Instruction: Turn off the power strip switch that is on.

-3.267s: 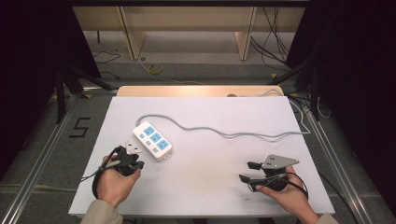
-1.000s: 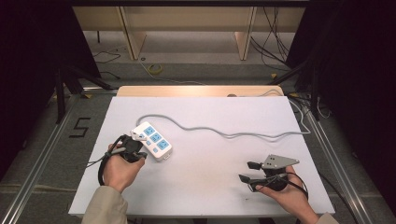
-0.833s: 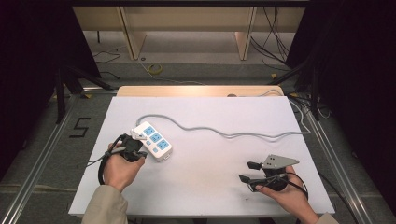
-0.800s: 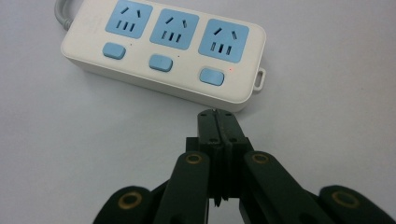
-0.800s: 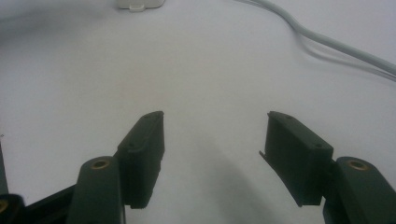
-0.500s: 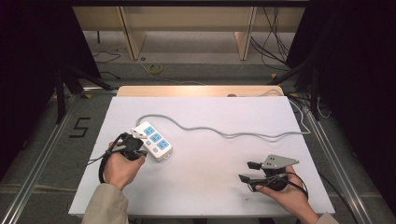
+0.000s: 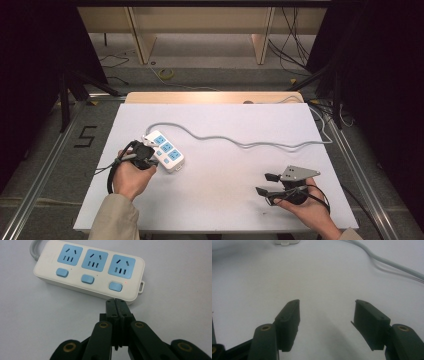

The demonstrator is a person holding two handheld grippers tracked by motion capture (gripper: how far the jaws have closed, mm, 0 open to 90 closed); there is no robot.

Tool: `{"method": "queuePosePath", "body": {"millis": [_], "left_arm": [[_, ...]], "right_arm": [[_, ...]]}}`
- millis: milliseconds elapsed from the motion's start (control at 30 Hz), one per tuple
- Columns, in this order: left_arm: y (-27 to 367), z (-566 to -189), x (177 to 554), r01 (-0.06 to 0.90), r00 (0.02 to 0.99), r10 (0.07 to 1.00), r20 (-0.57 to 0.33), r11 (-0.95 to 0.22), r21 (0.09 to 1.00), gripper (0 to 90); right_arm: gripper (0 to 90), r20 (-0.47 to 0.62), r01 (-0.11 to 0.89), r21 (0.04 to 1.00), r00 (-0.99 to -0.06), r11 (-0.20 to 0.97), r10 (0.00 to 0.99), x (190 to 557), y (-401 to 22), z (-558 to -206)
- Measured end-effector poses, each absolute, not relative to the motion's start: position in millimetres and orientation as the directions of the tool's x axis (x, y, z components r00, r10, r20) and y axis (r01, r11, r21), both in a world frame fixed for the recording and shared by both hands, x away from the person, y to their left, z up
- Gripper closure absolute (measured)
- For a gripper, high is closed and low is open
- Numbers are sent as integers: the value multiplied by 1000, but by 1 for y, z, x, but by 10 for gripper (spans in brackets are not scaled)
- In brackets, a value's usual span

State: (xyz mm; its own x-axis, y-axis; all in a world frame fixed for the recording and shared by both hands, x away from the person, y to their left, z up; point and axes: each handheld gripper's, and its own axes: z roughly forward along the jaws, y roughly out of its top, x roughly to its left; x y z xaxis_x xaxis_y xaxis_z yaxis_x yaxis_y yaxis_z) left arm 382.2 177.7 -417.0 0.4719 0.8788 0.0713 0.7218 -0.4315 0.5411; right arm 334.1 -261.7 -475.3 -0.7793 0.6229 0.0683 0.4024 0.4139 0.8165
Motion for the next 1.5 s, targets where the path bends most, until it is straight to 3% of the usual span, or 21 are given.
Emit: {"method": "queuePosePath", "body": {"millis": [1500], "left_arm": [[174, -419, 403, 742, 476, 876, 81, -449, 498, 898]], "right_arm": [[386, 69, 404, 814, -780, 417, 622, 334, -261, -476]]}}
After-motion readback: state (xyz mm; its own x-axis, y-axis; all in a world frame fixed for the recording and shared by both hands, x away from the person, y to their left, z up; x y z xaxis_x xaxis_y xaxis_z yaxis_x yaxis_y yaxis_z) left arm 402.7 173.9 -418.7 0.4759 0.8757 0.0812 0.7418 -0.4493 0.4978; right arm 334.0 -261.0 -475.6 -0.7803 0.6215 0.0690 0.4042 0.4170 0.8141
